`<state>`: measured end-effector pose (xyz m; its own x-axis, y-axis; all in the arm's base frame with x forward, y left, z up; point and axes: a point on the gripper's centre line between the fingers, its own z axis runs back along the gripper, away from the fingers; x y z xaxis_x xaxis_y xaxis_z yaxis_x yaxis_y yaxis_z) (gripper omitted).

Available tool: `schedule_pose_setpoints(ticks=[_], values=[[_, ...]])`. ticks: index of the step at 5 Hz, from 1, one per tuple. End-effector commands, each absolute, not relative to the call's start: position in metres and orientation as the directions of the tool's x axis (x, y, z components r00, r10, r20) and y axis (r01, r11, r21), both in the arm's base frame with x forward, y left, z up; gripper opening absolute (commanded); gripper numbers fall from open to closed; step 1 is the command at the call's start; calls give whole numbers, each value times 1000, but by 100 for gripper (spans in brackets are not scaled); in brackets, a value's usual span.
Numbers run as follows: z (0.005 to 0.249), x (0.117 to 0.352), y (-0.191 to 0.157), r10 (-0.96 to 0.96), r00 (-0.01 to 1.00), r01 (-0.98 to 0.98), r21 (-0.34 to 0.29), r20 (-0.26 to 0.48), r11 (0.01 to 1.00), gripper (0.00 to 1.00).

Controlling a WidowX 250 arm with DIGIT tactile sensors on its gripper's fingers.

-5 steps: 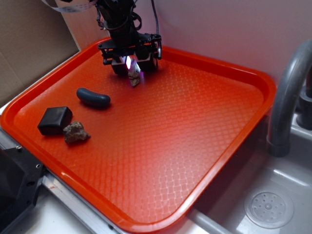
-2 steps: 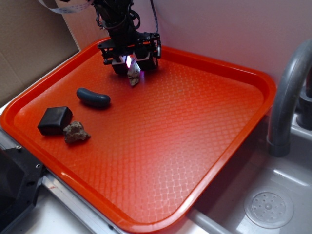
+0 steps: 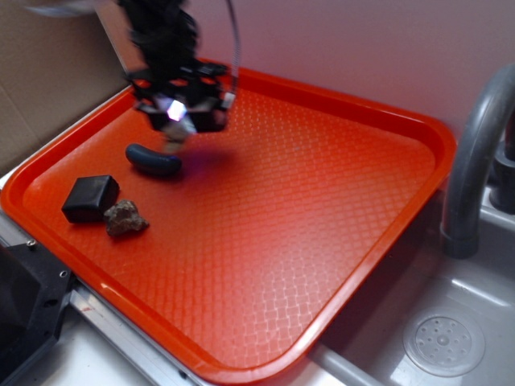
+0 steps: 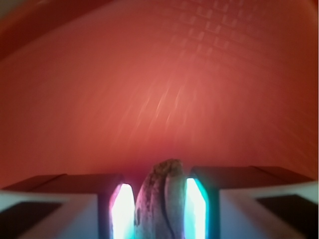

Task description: Grab the wood chip.

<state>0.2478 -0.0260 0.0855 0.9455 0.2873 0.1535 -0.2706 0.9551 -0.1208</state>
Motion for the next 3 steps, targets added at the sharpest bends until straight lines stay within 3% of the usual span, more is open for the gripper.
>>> schedule_pose_setpoints(ticks=[1,2,3], values=[[188,204,-15,14,943,75,-254,332,964,0],[239,212,-22,54,951,21,-235,305,972,0],[250,224,-28,65,961,-11,-199,269,980,0]])
